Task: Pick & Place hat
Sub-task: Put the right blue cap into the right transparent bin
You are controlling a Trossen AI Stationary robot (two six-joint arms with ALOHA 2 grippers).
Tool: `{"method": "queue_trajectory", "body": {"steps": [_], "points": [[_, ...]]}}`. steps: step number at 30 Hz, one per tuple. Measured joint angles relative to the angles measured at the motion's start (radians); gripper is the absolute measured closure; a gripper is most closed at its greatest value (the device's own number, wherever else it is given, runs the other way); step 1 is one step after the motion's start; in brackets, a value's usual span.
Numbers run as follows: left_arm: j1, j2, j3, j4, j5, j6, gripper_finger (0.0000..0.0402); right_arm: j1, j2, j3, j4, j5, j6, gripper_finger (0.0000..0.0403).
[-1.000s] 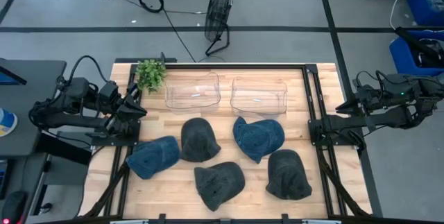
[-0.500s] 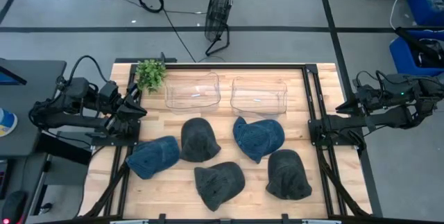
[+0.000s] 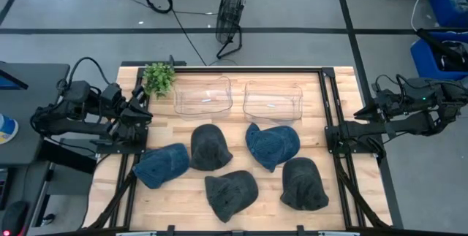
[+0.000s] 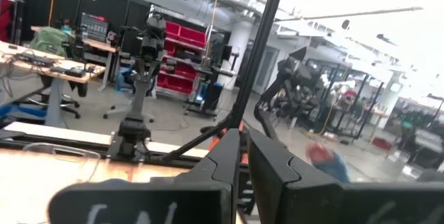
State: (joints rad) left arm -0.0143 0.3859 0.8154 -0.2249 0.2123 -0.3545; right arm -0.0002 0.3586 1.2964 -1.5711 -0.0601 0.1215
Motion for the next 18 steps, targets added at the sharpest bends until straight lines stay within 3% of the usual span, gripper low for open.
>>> {"method": "queue_trajectory", "body": {"steps": [10,16,18], "points": [[0.000,0.000,0.000,0.069,-0.010,0.056,0.0367,0.000,0.000,0.000,0.000,0.000,-0.005,0.0350],[0.000,0.037,0.000,-0.019,-0.012,0.148,0.0367,0.000,0.000,0.000,0.000,0.000,-0.228,0.0350],[-0.001,0.070,0.000,-0.047,-0.057,0.205,0.0367,0.000,0.000,0.000,0.000,0.000,-0.258,0.0350]]}}
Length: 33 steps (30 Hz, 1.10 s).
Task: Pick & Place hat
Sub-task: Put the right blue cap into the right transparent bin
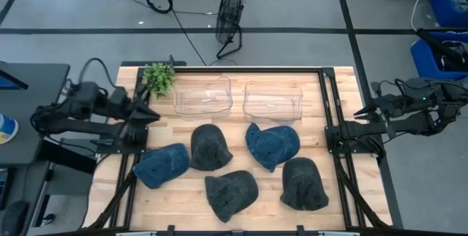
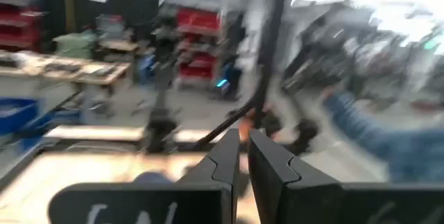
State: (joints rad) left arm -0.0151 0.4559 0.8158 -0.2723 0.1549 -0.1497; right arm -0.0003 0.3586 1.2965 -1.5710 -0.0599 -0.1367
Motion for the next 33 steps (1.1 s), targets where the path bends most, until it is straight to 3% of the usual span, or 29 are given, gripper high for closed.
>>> {"method": "queue_trajectory", "body": {"steps": [5,13,16,24,33], "points": [[0.001,0.120,0.000,-0.075,-0.141,0.106,0.0367,0.000,0.000,-0.016,0.083,-0.017,0.081,0.0350],[-0.002,0.307,0.000,-0.125,-0.144,0.112,0.0362,0.000,0.001,-0.103,0.342,-0.017,0.278,0.0350],[0.000,0.349,0.000,-0.086,-0.148,0.136,0.0345,0.000,0.001,-0.137,0.393,0.010,0.247,0.0350],[0.001,0.366,0.000,-0.032,-0.163,0.127,0.0284,0.000,0.004,-0.238,0.422,0.027,0.233,0.0350],[0.001,0.362,0.000,-0.011,-0.171,0.055,0.0276,0.000,0.102,-0.411,0.638,0.107,0.206,0.0342]]}}
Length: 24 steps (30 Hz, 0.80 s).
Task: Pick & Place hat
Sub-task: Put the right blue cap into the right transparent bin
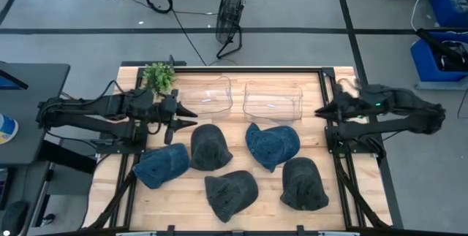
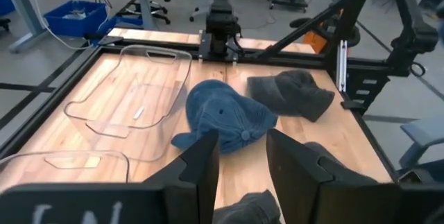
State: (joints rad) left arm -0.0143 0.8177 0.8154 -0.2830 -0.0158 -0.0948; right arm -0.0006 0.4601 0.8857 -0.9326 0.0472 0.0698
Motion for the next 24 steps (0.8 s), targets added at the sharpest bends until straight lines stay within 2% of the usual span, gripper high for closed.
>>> {"method": "queue_trajectory", "body": {"steps": [3,11,15,21,24], "points": [[0.000,0.000,0.000,0.035,0.000,-0.030,0.0276,0.000,0.076,-0.041,0.102,-0.023,-0.031,0.0324],[0.000,0.000,0.000,0.103,0.000,-0.059,0.0276,0.006,0.326,-0.050,0.114,-0.046,-0.052,0.0254],[0.000,0.000,0.000,0.122,0.000,-0.064,0.0276,0.019,0.449,-0.050,0.190,-0.063,-0.054,0.0224],[0.000,0.000,0.000,0.137,0.000,-0.076,0.0276,0.052,0.607,-0.050,0.288,-0.067,-0.112,0.0201],[0.000,0.000,0.000,0.137,0.000,-0.071,0.0276,0.078,0.672,-0.050,0.311,-0.106,-0.138,0.0199]]}}
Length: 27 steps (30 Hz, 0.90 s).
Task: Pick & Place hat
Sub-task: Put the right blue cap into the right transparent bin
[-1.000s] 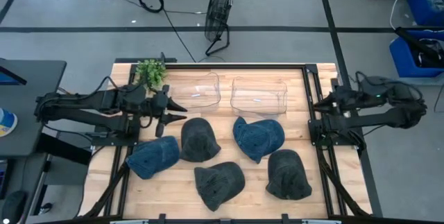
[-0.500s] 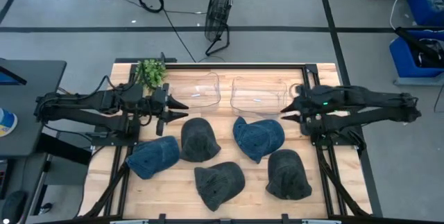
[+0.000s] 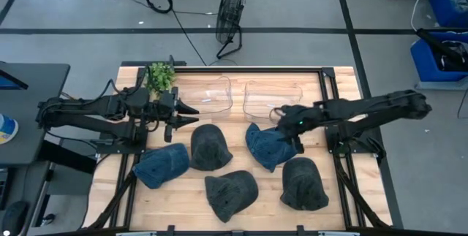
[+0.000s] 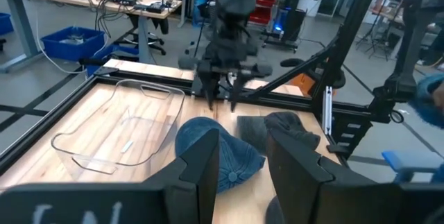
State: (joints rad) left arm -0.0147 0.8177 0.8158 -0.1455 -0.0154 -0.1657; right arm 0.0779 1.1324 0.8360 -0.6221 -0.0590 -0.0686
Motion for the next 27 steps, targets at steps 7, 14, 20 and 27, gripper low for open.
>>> {"method": "queue_trajectory", "body": {"steps": [7,14,20,27], "points": [[0.000,0.000,0.000,0.001,0.000,0.003,0.0276,0.060,0.183,0.001,0.143,-0.002,-0.015,0.0199],[0.000,0.000,0.000,0.000,0.000,-0.006,0.0276,0.078,0.346,0.001,0.224,0.100,-0.038,0.0199],[0.000,0.000,0.000,-0.013,0.000,-0.006,0.0276,0.074,0.449,0.001,0.219,0.180,-0.045,0.0199],[0.000,0.000,0.000,-0.043,0.001,-0.007,0.0276,0.074,0.539,0.003,0.220,0.155,-0.045,0.0235]]}}
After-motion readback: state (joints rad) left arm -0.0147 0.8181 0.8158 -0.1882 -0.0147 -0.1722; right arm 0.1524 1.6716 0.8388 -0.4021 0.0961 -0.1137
